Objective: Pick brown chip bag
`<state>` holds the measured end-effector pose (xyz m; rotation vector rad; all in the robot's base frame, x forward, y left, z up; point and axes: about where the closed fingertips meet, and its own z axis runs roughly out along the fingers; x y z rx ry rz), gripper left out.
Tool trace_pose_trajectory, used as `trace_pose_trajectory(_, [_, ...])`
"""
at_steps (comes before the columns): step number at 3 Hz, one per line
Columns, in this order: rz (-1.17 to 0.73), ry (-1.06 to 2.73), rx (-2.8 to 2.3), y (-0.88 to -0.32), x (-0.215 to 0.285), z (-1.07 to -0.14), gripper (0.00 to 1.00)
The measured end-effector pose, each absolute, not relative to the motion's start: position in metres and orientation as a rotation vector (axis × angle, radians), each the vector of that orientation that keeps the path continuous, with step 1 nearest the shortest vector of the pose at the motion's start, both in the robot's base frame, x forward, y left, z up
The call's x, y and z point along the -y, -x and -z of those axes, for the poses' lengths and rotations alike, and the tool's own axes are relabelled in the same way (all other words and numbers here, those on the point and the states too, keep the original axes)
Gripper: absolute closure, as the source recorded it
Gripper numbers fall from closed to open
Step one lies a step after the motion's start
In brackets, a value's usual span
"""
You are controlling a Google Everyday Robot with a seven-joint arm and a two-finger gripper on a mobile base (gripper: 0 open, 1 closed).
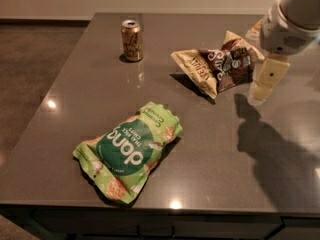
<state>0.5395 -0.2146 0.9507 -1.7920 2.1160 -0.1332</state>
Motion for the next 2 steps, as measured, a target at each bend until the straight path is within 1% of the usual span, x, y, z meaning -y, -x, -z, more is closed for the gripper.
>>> trace_pose_trajectory(2, [0.087,1.877,-2.047,-0.629,0.216,-0.916,0.0])
